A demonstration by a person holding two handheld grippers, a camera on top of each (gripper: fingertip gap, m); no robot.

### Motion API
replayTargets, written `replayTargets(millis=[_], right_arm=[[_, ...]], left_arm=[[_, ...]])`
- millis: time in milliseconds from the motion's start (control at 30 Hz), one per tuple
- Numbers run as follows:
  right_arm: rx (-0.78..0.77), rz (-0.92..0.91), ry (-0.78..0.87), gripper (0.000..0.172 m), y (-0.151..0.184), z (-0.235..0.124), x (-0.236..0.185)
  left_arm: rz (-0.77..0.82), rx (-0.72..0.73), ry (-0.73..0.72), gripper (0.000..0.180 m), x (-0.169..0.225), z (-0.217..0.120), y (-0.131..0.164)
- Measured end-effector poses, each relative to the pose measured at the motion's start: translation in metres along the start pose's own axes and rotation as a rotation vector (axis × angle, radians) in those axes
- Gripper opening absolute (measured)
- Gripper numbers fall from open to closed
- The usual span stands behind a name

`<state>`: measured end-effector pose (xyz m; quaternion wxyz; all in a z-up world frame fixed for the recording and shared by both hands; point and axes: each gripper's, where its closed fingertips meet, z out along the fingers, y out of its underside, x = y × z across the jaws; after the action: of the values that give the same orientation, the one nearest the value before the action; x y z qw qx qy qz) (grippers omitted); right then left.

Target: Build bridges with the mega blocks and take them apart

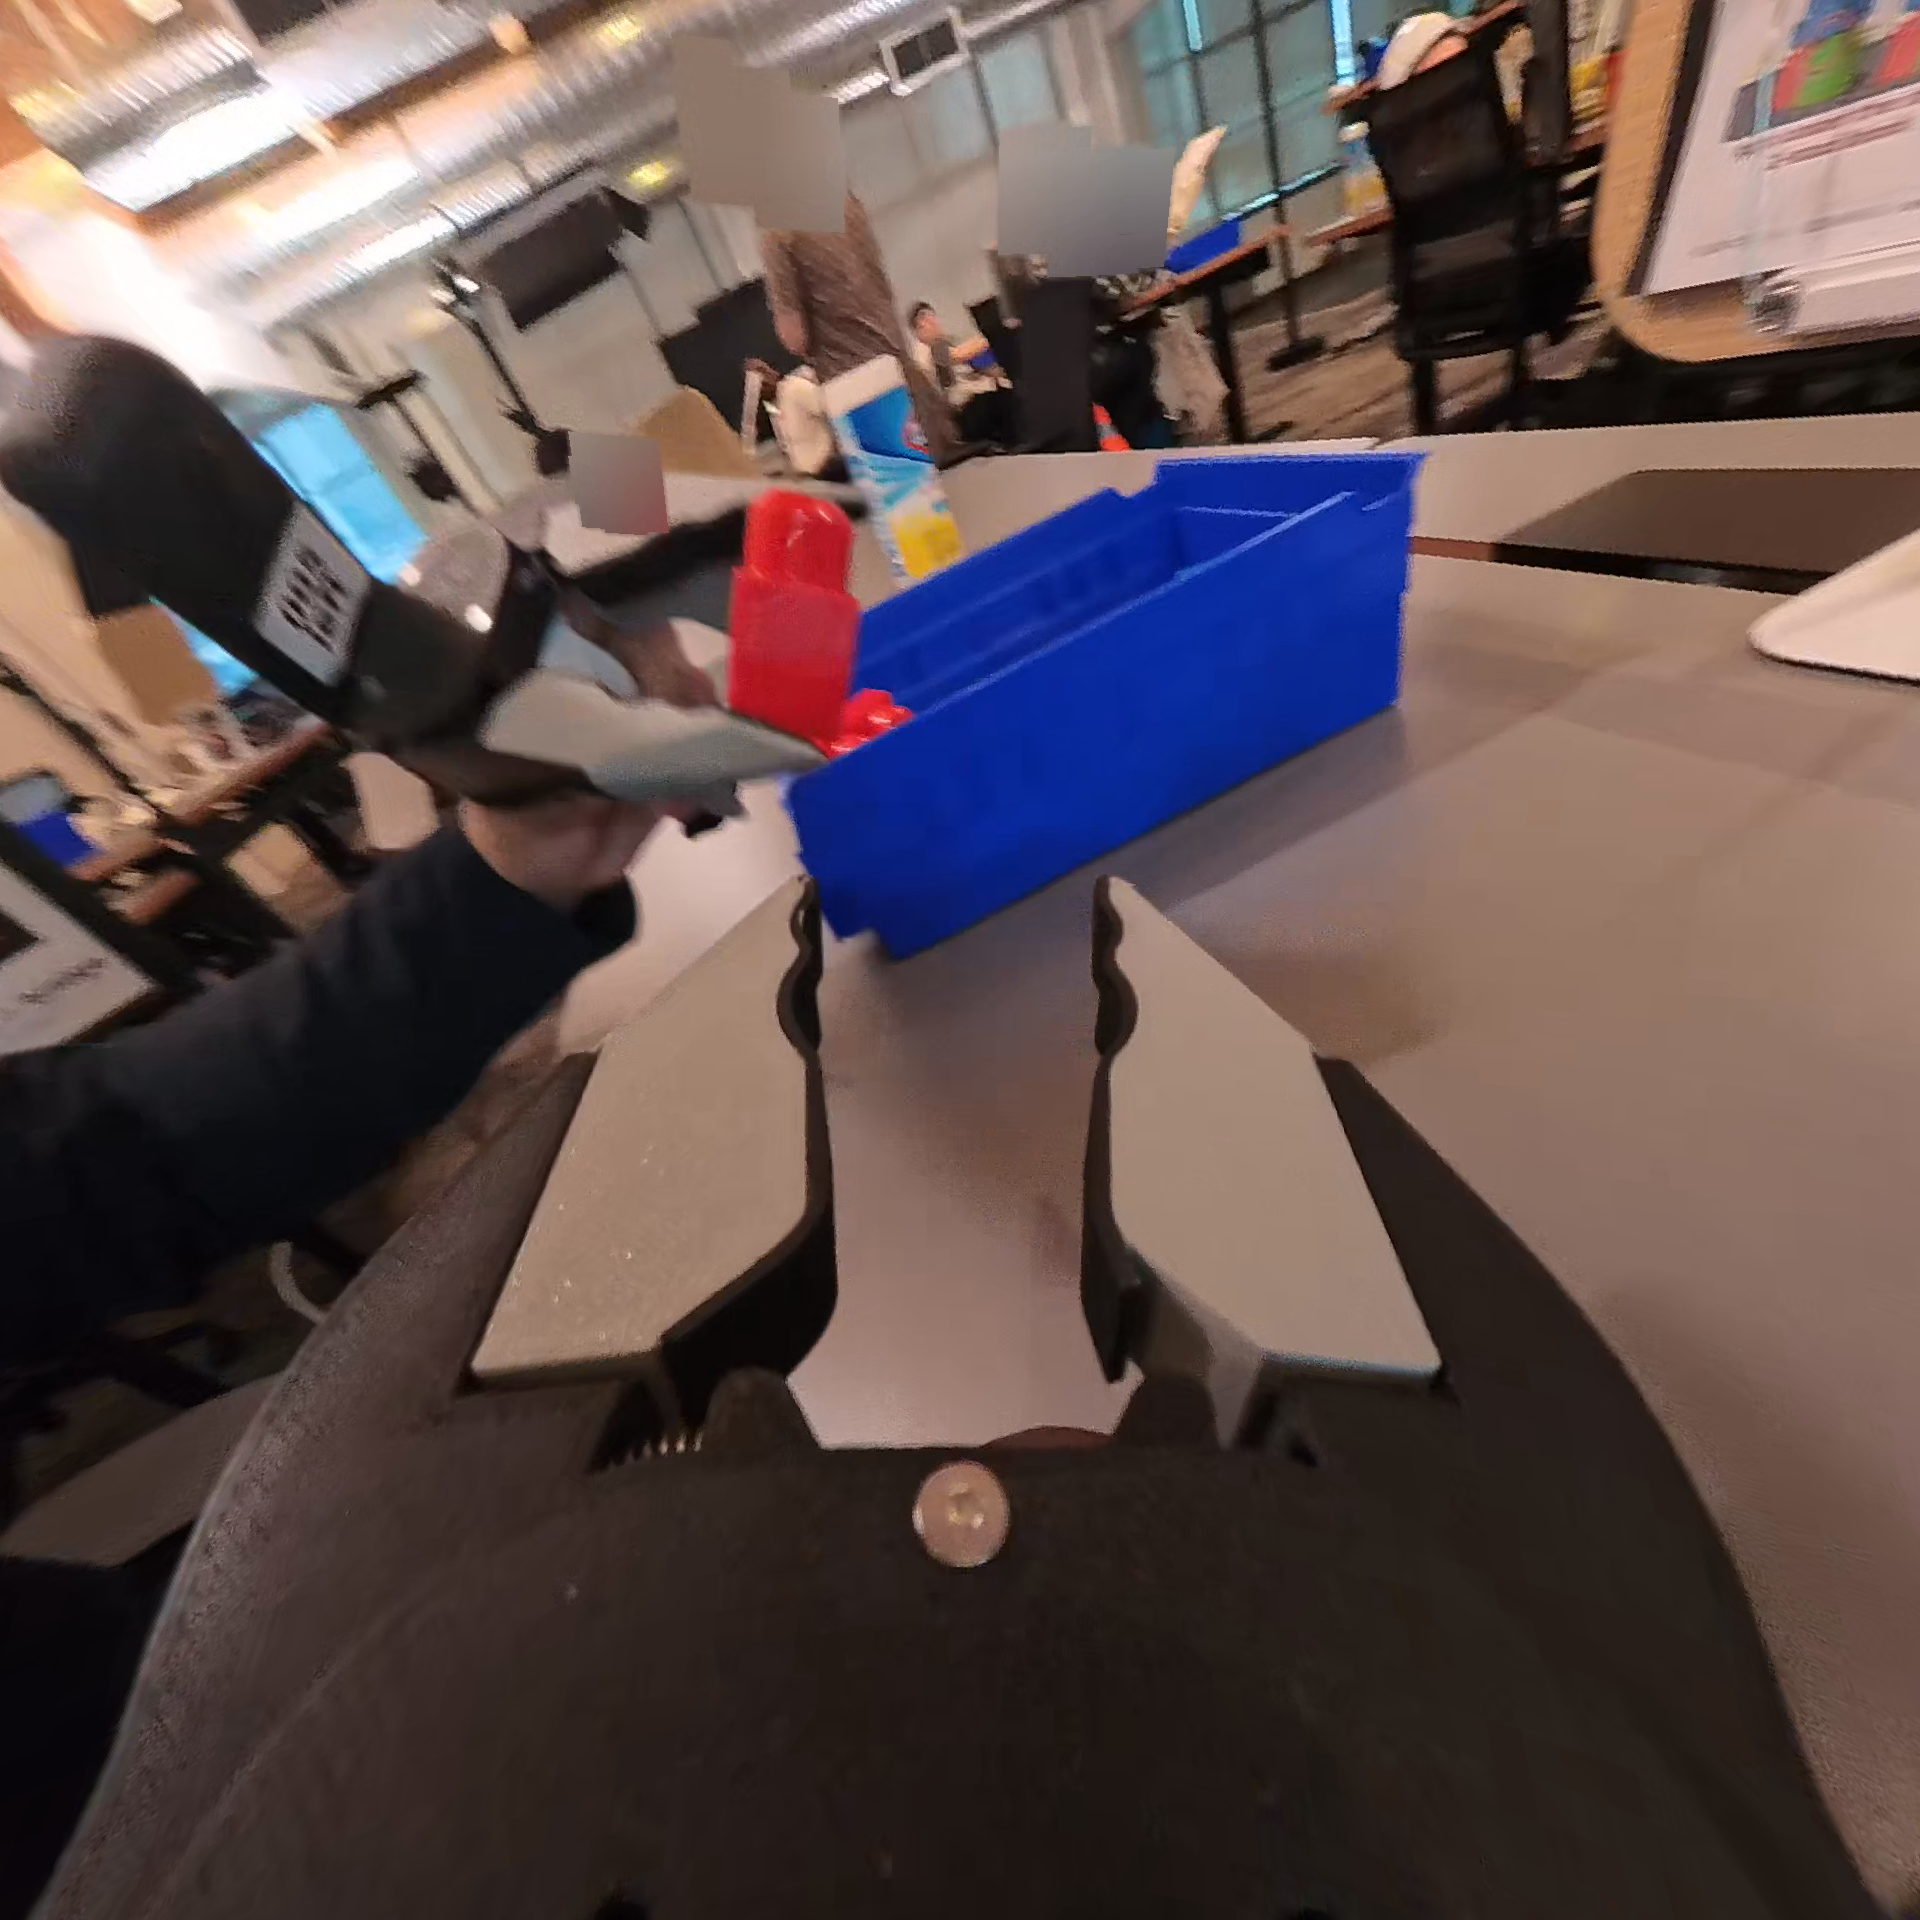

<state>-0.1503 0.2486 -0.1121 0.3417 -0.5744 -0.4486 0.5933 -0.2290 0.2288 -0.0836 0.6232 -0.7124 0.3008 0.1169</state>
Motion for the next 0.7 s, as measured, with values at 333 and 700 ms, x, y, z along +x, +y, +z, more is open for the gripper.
replayTargets(millis=[333,700], right_arm=[[-0.113,0.081,-0.078,0.053,0.025,0.015,-0.009],[-0.227,0.030,-0.011,0.032,0.048,0.023,0.003]], left_arm=[[0.217,0.040,0.066,0.069,0.090,0.051,-0.009],[0.147,0.059,0.076,0.069,0.105,0.061,0.002]])
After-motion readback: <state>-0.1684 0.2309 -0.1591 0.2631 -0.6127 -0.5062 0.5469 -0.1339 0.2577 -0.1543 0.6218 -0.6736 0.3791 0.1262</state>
